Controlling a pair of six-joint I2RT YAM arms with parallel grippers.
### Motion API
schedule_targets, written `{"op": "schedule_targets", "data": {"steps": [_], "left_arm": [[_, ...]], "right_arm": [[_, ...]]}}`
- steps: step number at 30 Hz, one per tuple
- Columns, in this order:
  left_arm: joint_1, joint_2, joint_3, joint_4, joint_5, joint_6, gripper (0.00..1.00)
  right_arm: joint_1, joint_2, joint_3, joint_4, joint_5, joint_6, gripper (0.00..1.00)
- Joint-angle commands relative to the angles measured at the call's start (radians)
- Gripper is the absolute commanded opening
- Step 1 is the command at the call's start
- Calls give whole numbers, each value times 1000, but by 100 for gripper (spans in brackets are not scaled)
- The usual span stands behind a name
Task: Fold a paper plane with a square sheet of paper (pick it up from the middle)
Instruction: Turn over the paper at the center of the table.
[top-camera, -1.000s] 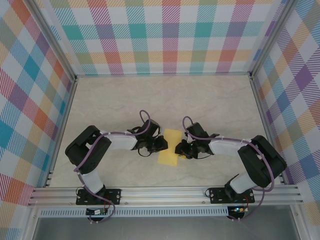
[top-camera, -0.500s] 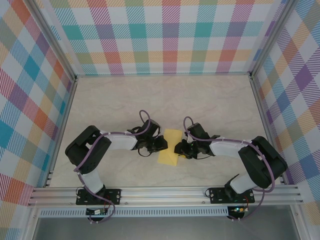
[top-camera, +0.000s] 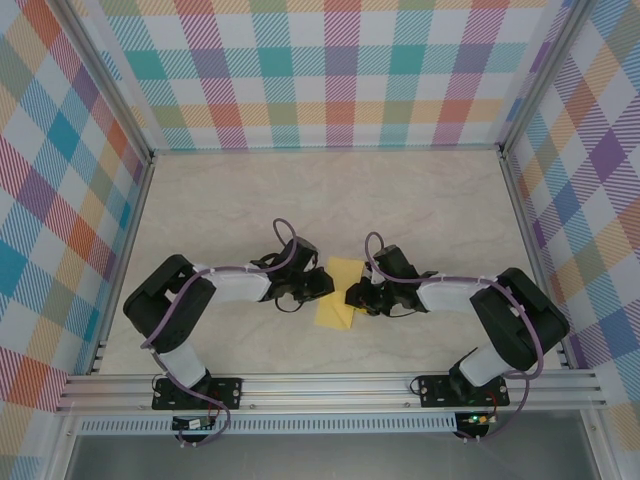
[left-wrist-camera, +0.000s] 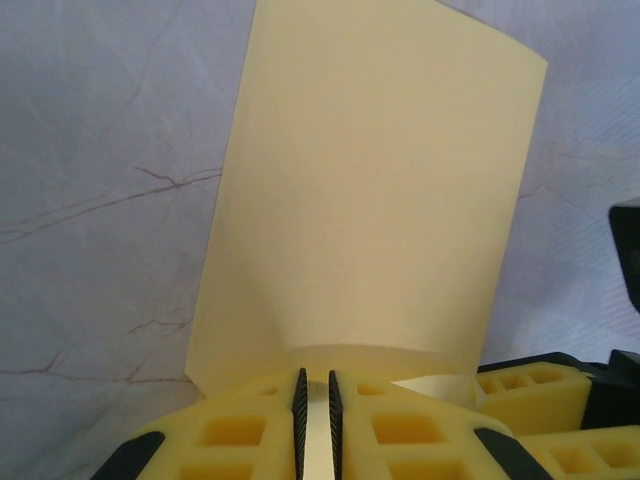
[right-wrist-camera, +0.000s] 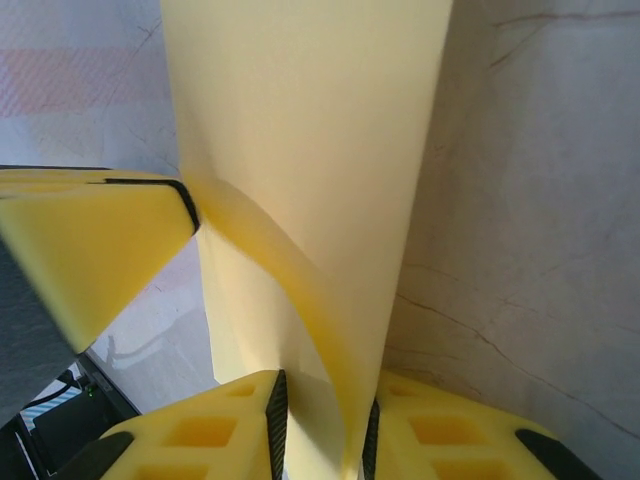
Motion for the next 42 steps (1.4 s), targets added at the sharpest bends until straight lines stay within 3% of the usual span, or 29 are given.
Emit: {"op": "schedule_targets", "data": {"steps": [1, 9, 17, 20, 26, 29, 35, 42], "left_arm": [[-9, -53, -13, 4, -43, -15, 16], [2, -233, -66, -92, -179, -33, 18], [73, -530, -126, -254, -258, -18, 26], [107, -611, -143, -313, -262, -2, 30], [140, -700, -143, -455, -313, 21, 32], [158, -739, -148, -520, -379, -13, 32], [178, -866, -179, -645, -533, -112, 33], [184, -998, -217, -714, -608, -135, 38]], "right_arm": [[-5, 11, 2, 44, -32, -25, 23], [-5, -85, 85, -158, -14, -146, 11], [-3, -173, 294, -560, 107, -306, 9], [8, -168, 408, -757, 251, -348, 9], [123, -1, 721, -1264, 795, -294, 6], [191, 124, 849, -1431, 962, -228, 5], [264, 316, 960, -1455, 948, -178, 6], [357, 529, 1115, -1332, 710, -201, 16]]}}
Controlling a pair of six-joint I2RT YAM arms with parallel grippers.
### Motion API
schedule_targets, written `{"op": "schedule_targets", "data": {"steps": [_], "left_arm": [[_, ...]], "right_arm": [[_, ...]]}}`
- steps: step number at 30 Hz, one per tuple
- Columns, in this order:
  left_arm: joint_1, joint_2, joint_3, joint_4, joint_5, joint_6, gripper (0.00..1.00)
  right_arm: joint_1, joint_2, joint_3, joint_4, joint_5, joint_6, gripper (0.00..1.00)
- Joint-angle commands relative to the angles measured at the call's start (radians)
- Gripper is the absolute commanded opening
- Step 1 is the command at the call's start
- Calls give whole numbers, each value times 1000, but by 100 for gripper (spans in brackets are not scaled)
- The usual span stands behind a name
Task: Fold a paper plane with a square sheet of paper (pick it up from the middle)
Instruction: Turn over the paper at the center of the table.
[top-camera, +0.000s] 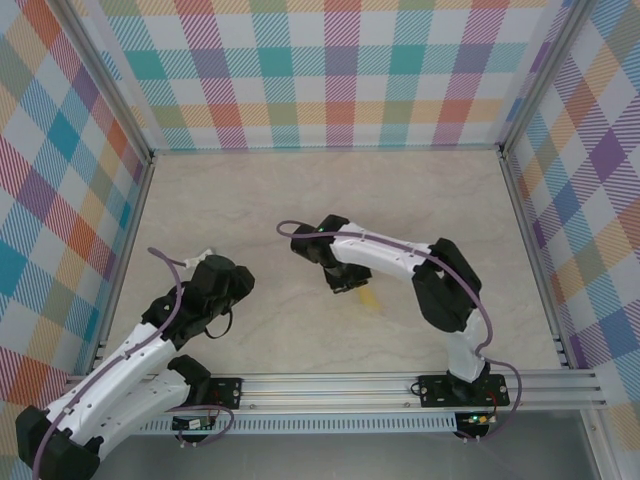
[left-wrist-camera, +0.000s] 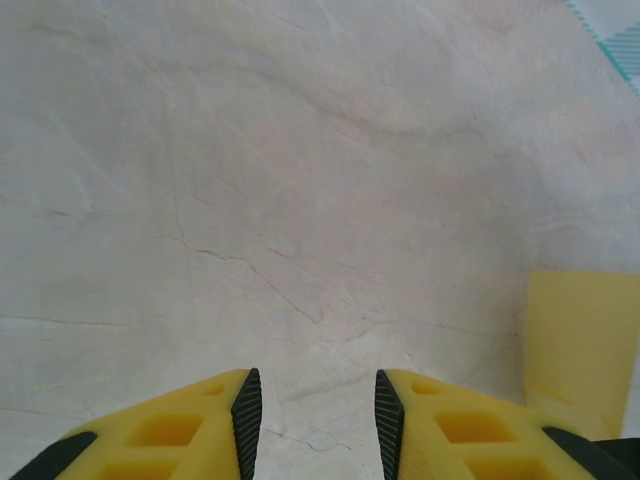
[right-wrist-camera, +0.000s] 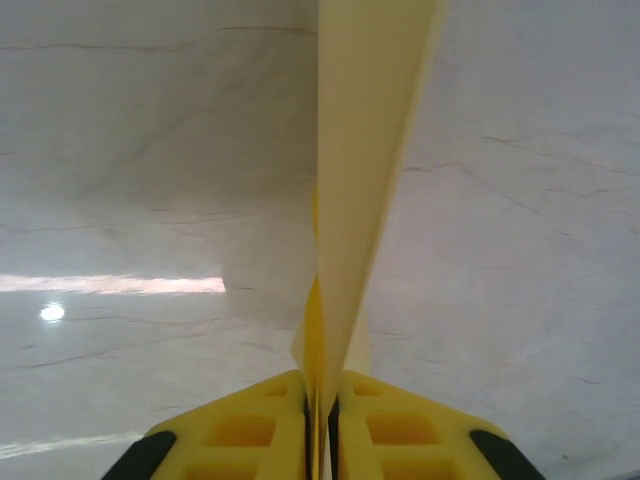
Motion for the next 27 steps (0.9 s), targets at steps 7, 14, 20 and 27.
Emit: {"op": "schedule_targets", "data": {"steps": [7, 14, 20, 27], "left_arm": [[22, -38, -34, -43, -9, -4, 40], [26, 83, -41, 162, 213, 61, 42], [25, 376, 58, 425, 530, 112, 34], [-2, 692, 199, 535, 673, 107, 31]], "right_arm": [[25, -50, -84, 371, -417, 3, 36], [-75, -357, -449, 721, -600, 37, 39], [-189, -494, -725, 1038, -813, 104, 9], [-196, -430, -800, 1173, -872, 154, 7]]}}
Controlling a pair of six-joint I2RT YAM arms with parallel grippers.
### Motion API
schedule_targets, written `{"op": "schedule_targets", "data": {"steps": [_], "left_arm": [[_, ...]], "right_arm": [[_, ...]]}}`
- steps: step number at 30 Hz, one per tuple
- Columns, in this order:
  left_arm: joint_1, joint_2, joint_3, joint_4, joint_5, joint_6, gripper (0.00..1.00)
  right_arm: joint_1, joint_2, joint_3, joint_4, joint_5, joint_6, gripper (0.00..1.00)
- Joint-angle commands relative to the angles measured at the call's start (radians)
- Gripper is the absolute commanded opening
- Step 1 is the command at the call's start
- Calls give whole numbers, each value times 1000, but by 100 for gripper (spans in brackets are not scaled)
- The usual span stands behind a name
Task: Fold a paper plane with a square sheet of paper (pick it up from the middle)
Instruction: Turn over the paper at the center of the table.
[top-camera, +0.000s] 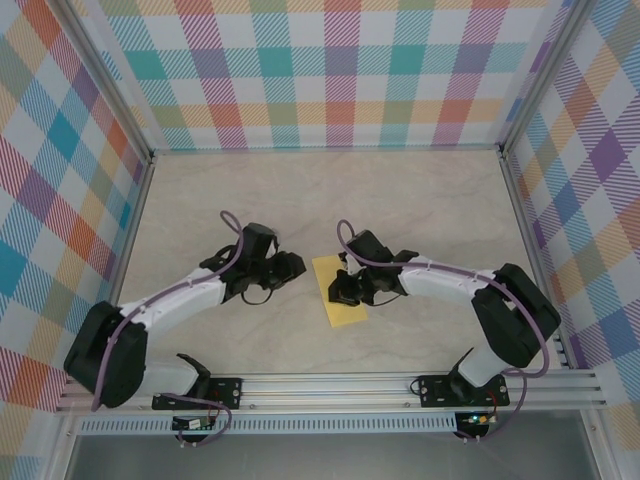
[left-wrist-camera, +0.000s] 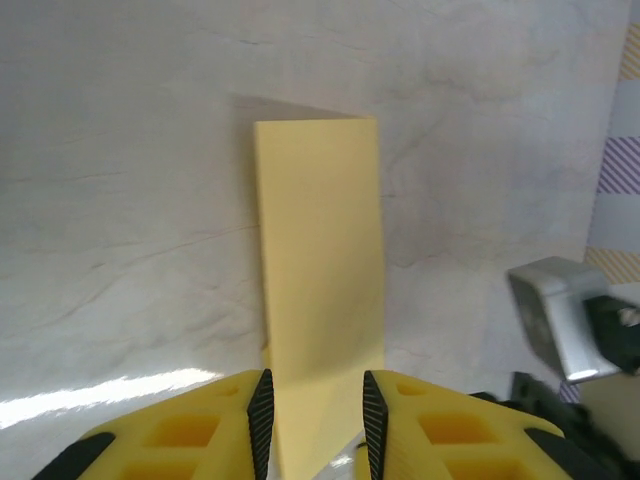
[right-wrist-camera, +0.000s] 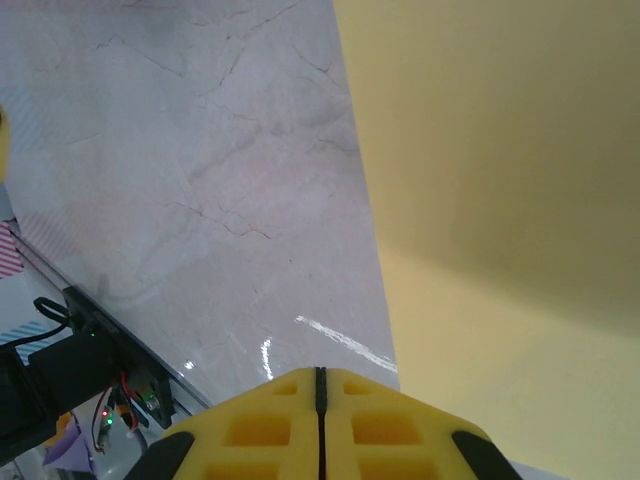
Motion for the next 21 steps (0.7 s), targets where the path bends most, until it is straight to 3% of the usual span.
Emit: {"op": "schedule_targets", "data": {"steps": [1, 8, 21], "left_arm": [[-20, 113, 57, 125, 135, 9, 31], [-75, 353, 190, 116, 137, 15, 28], [-61, 521, 260, 38, 6, 63, 23]], "right_arm": [[2, 26, -36, 160, -78, 48, 7], [3, 96, -81, 256, -111, 84, 7], [3, 169, -151, 294, -126, 84, 7]]}}
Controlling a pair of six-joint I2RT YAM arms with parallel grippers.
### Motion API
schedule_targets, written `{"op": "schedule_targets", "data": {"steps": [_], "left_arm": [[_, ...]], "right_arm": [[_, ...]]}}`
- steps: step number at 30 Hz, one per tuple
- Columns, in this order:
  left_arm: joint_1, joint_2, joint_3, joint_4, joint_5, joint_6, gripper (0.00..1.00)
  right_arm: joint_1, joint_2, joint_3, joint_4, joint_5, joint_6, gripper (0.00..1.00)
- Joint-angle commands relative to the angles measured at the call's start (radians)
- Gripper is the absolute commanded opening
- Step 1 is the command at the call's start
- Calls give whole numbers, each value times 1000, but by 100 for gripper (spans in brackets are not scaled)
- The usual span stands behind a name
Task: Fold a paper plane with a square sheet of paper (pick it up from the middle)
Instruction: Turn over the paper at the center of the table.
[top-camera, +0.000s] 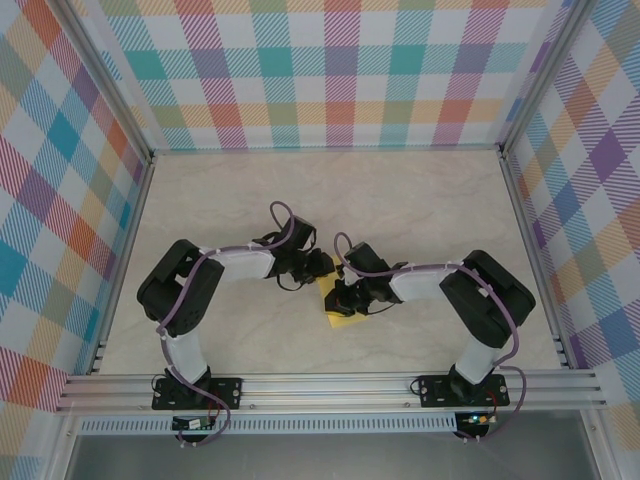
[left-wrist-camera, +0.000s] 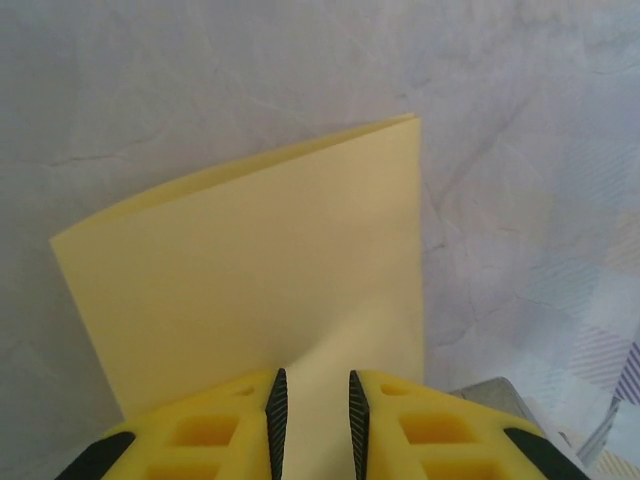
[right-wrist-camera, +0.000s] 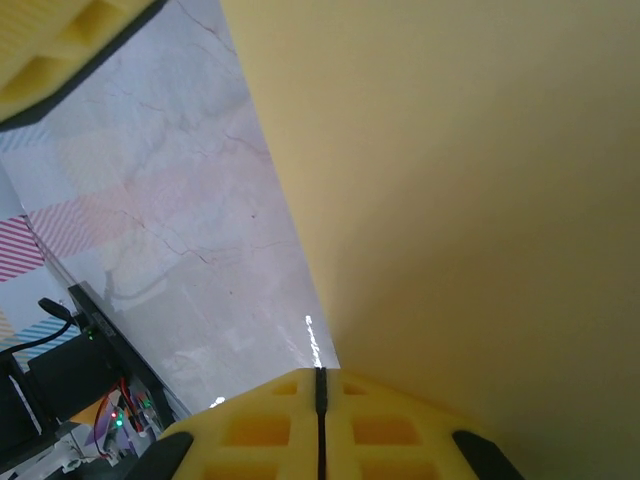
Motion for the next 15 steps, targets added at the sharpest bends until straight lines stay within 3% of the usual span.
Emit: {"op": "schedule_targets", "data": {"steps": [1, 15], "left_arm": [[12, 45, 22, -63, -63, 43, 22], [51, 90, -13, -13, -37, 71, 22]], "right_arm": [[3, 22, -60, 44, -29, 12, 7], [26, -83, -168, 54, -33, 47, 10]]}}
